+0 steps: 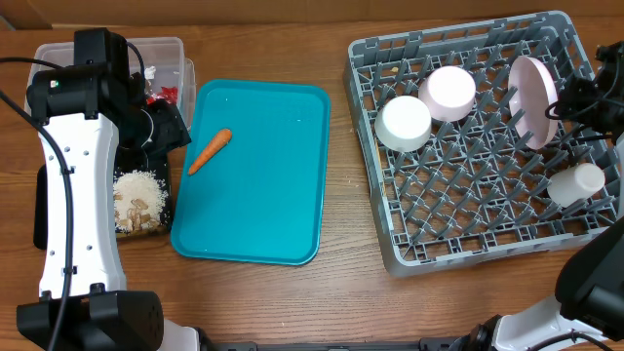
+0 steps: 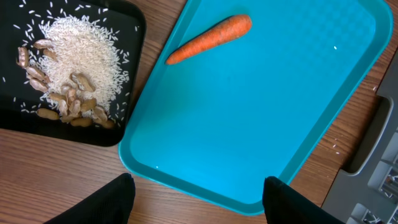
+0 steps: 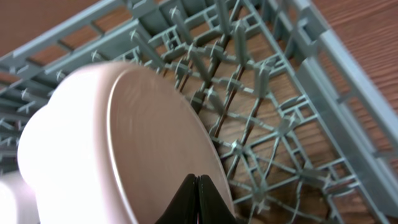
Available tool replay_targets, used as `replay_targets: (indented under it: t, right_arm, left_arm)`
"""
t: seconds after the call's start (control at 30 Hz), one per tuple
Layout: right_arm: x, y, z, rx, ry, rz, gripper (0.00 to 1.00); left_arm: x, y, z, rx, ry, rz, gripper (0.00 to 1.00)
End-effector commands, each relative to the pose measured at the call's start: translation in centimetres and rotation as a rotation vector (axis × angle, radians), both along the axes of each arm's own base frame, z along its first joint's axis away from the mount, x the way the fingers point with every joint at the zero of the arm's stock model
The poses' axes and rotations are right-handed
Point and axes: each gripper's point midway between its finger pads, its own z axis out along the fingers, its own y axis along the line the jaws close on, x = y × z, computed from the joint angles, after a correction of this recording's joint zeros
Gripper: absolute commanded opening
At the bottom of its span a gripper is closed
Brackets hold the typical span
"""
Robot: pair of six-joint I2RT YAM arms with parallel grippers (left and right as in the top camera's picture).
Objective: Sort waste into correct bins and load items into the dishwasher
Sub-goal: 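Release the upright plate and move the right gripper away, then reach the left gripper to the orange carrot on the teal tray and grasp it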
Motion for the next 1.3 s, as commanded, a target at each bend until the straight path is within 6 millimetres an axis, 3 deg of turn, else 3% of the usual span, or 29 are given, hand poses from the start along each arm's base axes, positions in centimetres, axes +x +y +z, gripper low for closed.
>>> replay_targets:
  t: [0.0, 0.37, 0.47, 0.77, 0.9, 1.03, 1.1, 1.2, 1.27]
  right_arm:
    - [-0.3, 0.7, 1.1, -0.003, -0.023, 0.051, 0.04]
    - [-1.3, 1.8, 2.0, 0.021, -0.016, 0.080, 0.06]
    - [-1.5, 2.4, 2.0, 0.050, -0.013, 0.096, 0.12]
    - [-2.0, 2.7, 1.6, 0.065, 0.012, 0.096, 0.16]
    - [-2.1, 2.7, 1.8, 0.063, 0.010, 0.095, 0.36]
    - [-2.7, 2.9, 4.1, 0.035, -0.026, 0.090, 0.49]
    - [-3.3, 2.5, 5.9, 0.008, -0.040, 0.045, 0.64]
    - [-5.0, 3.2, 8.3, 0.014, -0.036, -0.016, 0.95]
    - [-6.4, 4.8, 9.2, 0.030, -0.020, -0.009, 1.00]
  left_arm:
    - [0.1, 0.0, 0.8, 0.015, -0.031, -0.020, 0.68]
    - [0.2, 0.0, 0.9, 0.015, -0.032, -0.020, 0.68]
    - [0.1, 0.0, 0.8, 0.015, -0.031, -0.020, 0.68]
    - [0.1, 0.0, 0.9, 0.015, -0.031, -0.020, 0.68]
    - [0.1, 0.0, 0.9, 0.015, -0.031, -0.021, 0.68]
    - [0.4, 0.1, 0.9, 0.017, -0.041, -0.021, 0.69]
    - [0.5, 0.1, 0.9, 0.020, -0.047, -0.032, 0.69]
    - [0.9, 0.1, 1.0, 0.027, -0.063, -0.053, 0.71]
    - [1.3, -0.1, 1.1, 0.032, -0.081, -0.074, 0.71]
